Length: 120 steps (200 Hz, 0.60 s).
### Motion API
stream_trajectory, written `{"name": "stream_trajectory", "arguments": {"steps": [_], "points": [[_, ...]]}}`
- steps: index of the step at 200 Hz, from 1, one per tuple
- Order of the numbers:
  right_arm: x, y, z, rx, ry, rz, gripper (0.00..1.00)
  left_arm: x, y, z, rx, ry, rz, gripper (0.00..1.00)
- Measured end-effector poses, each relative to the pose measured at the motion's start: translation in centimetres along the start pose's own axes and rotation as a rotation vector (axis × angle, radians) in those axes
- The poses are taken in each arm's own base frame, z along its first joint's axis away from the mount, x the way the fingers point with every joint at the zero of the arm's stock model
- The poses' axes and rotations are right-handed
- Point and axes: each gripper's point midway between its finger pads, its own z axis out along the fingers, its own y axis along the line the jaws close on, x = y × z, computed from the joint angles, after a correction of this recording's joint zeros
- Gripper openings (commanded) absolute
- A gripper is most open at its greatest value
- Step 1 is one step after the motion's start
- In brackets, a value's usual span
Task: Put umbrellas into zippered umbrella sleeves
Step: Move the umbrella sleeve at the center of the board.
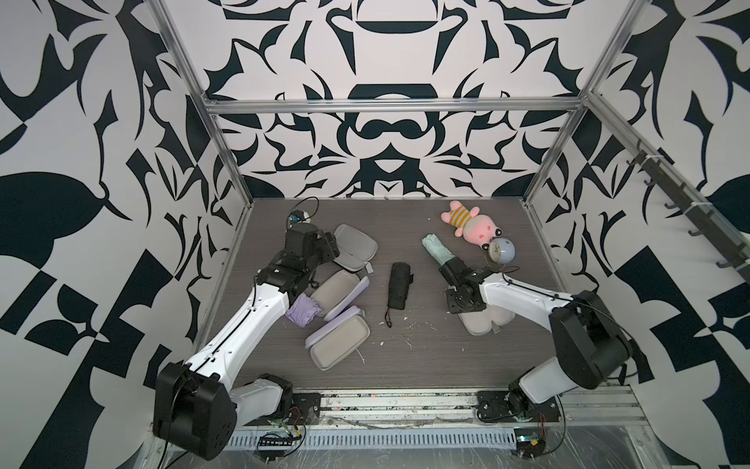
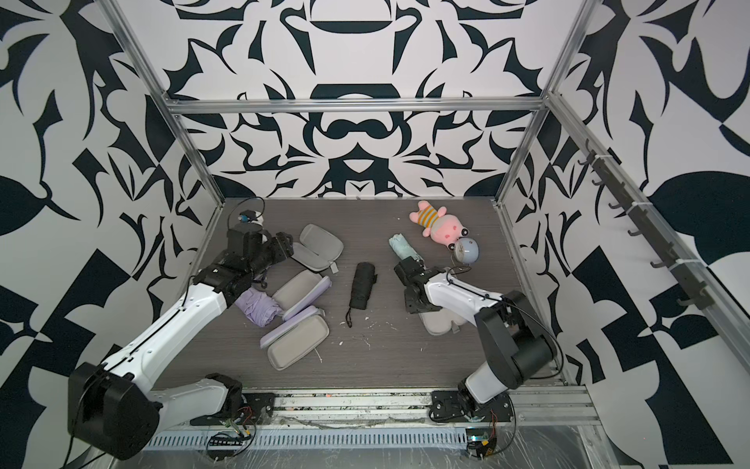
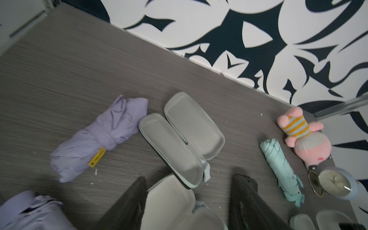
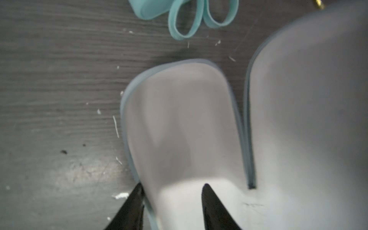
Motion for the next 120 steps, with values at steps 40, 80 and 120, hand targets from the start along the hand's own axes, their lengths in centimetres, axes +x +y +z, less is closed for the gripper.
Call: {"name": "stream_trajectory", "arguments": {"steps": [40, 80, 120], "points": [[-0.1, 2.5, 0.0, 0.000, 0.002, -0.068, 0.39, 1.5, -2.6, 0.7, 0.090, 0.047, -0.004, 0.64], [0.4, 3.3, 0.4, -0.003, 0.025, -0.089, 0.02, 2.2, -4.0, 1.4, 0.145, 0.071, -0.006, 0.58], [0.3, 9.3, -2.7, -0.179, 0.017, -0.118, 0.16, 2.6, -4.9, 1.5, 0.190, 0.097, -0.027, 0.56]]}}
